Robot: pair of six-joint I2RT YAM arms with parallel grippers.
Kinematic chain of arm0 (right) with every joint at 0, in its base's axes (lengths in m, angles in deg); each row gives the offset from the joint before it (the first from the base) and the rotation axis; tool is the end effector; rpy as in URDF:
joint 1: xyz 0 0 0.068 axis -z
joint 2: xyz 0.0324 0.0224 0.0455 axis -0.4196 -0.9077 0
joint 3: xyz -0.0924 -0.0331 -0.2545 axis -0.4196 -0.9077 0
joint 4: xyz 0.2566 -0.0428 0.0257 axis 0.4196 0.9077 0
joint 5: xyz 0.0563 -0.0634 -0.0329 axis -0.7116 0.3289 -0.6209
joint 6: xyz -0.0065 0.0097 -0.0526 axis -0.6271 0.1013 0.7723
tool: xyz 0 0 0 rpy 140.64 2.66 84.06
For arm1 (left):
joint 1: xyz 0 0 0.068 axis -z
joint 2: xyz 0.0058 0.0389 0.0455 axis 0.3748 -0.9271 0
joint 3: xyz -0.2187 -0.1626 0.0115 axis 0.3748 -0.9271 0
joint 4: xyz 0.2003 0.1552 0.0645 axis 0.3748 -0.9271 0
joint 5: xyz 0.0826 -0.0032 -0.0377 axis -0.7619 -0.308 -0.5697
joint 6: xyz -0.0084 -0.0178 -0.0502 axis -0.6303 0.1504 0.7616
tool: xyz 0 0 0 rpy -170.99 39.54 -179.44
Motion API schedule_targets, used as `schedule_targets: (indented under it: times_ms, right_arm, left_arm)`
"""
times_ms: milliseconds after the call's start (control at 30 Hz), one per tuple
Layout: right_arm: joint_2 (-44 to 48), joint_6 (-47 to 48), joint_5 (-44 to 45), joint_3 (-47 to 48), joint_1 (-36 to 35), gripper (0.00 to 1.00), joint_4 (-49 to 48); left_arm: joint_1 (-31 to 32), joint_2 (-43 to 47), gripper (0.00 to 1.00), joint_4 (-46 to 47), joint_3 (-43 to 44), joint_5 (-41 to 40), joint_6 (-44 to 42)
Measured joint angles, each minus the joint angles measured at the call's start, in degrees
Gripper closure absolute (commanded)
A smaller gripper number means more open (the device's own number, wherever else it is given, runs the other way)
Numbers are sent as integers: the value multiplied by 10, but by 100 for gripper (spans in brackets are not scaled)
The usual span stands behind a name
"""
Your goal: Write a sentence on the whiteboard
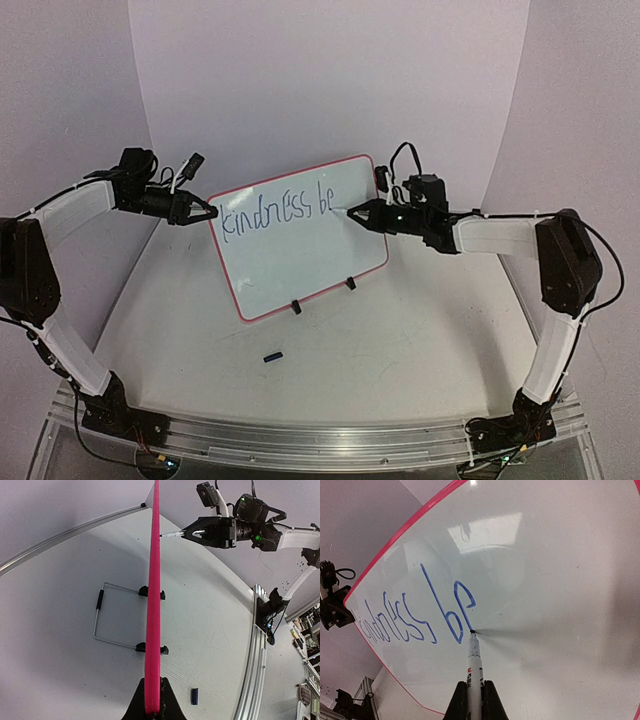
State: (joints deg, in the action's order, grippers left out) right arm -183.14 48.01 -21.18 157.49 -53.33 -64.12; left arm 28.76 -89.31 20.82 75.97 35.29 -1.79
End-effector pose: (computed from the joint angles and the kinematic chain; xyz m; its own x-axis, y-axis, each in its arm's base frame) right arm 0.3804 0.2276 0.2546 -0.5477 0.1238 -0.8275 -0.6803 0.5097 0.5266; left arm 0.3371 -0.0701 0.3148 -0.4846 0.2388 -0.8415 0.8349 0.4132 -0.3636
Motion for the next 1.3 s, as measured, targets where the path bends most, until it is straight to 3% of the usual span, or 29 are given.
schedule_targets:
  times_ms: [600,1300]
  right_arm:
    - [50,-13,34,-24,0,100,-30]
    - [27,-25,38,-19,16,100,-35]
  left_arm:
    - [1,0,100,0,0,0,-2]
    - [1,0,100,0,0,0,-2]
